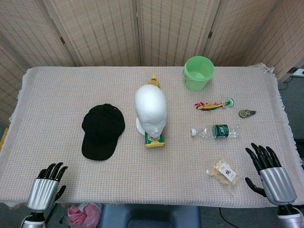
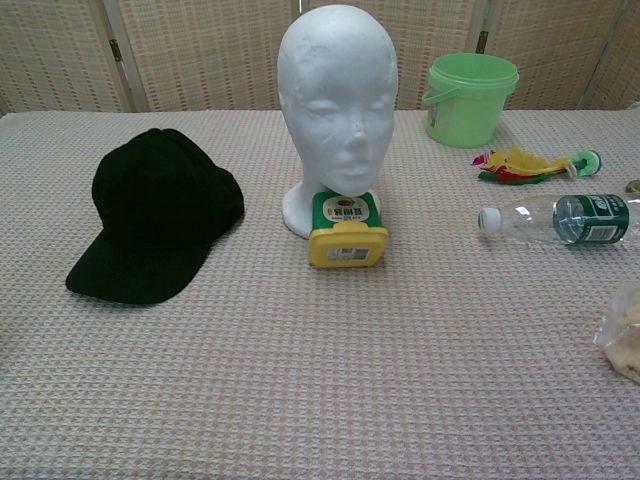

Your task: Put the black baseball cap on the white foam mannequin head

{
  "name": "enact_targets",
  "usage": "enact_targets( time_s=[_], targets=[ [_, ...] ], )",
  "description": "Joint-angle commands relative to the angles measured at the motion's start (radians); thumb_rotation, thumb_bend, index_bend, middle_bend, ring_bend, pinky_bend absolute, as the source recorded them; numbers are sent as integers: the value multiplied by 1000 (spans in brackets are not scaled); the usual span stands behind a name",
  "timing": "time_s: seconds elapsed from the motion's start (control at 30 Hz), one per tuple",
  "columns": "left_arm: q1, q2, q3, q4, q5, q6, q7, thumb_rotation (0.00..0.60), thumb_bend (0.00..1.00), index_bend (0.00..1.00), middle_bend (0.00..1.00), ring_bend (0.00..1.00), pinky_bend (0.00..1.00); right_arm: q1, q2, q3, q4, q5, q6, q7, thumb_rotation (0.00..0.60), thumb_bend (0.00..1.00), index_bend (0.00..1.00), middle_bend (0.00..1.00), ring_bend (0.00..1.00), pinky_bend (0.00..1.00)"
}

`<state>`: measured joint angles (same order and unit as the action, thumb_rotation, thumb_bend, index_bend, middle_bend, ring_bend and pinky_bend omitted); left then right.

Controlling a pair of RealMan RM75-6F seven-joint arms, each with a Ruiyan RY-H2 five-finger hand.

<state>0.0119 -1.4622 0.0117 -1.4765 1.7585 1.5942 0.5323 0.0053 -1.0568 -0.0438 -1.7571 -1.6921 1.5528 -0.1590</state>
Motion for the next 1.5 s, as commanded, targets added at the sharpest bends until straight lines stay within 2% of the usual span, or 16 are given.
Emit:
enact_targets(
  time_s=[0.03,0.23,0.5,0.93,1.2,1.5],
  targets=[
    [-27,-28,-17,3,-13,-33,21,600,225,330,327,288,418,-6,9,-2,1,-9,14,19,600,196,0,0,0,0],
    [-77,-55,-37,27,-47,-101,-6,600,225,360,415,356,439,-12,21,1,8,-15,33,55,600,195,0,0,0,0],
    [-120,-82,-66,38,-87,-136,-26,600,225,369,419,357,440,-5,23,9,7,3,14,60,600,195,0,0,0,0],
    [-189,-212,-94,116,-118,-170,46,600,225,354,419,337,440,-12,30,12,7,-5,30,77,600,194,0,0,0,0],
    [-224,-307,-95,257,-108,-153,55,600,225,346,419,309,440,-41,50,15,22,-30,109,148,600,193,0,0,0,0],
    [-248,-370,-86,357,-104,-144,23,600,225,347,419,309,440,-58,63,14,35,-48,150,199,600,192,0,0,0,0]
  ],
)
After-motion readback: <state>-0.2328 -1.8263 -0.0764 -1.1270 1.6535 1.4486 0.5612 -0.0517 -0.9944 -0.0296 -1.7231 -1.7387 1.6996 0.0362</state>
